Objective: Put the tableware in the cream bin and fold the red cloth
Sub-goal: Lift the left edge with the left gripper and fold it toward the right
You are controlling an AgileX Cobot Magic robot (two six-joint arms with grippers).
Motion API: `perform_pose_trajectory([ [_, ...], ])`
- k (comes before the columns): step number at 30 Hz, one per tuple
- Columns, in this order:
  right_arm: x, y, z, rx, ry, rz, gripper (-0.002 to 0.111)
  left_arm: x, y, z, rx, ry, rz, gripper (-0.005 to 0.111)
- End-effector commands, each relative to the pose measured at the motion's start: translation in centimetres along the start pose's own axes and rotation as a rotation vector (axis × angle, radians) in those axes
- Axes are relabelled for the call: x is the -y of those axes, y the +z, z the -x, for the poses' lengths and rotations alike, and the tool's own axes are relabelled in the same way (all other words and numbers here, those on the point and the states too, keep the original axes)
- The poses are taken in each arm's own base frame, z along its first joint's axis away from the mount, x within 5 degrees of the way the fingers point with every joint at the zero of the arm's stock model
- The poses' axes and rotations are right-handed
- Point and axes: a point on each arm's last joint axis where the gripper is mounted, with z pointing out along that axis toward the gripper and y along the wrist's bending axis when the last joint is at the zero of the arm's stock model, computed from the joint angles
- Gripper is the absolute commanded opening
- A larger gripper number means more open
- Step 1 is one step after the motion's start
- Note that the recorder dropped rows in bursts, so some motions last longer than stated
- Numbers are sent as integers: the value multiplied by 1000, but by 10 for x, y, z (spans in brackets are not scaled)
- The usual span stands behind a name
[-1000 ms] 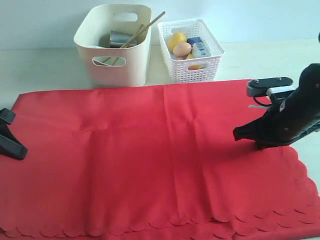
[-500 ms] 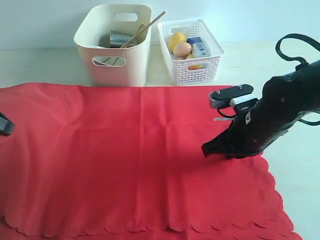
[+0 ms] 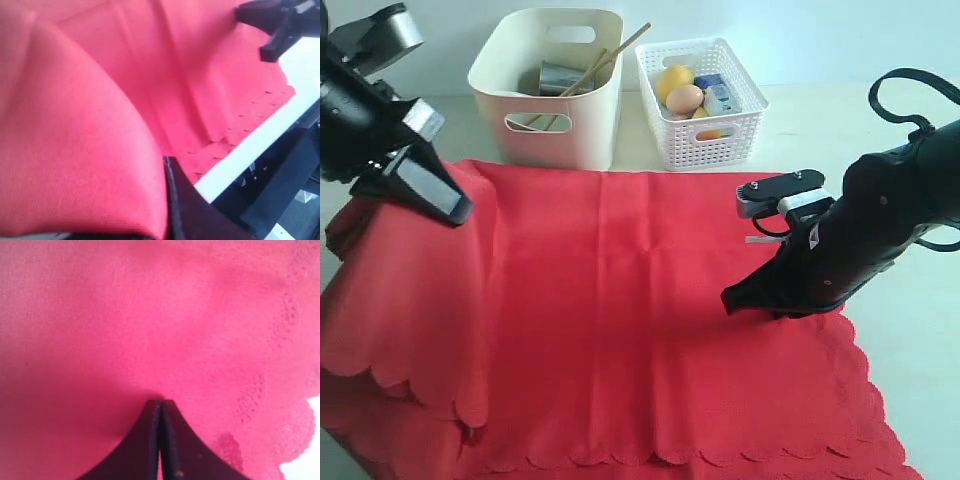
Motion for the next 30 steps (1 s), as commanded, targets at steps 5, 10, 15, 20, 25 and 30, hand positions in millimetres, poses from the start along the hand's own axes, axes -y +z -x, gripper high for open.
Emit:
perform_pose_trajectory([
  [5, -1, 9, -12, -88, 9, -5, 0, 44, 39, 39, -81, 45, -53, 0],
  [10, -1, 9, -12, -87, 13, -3, 0, 68, 74, 65, -119, 50, -138, 0],
  [15, -1, 9, -12, -87, 13, -3, 0, 79, 113, 83, -173, 28, -159, 0],
  [20, -2, -2, -7, -95, 7, -7, 0, 74, 151, 88, -241, -25, -169, 0],
  [25, 0, -40, 4, -44, -38, -33, 0, 75, 165, 88, -265, -59, -209, 0],
  [30, 18, -89, 10, 43, -14, -125, 0, 84, 162, 92, -241, -75, -265, 0],
])
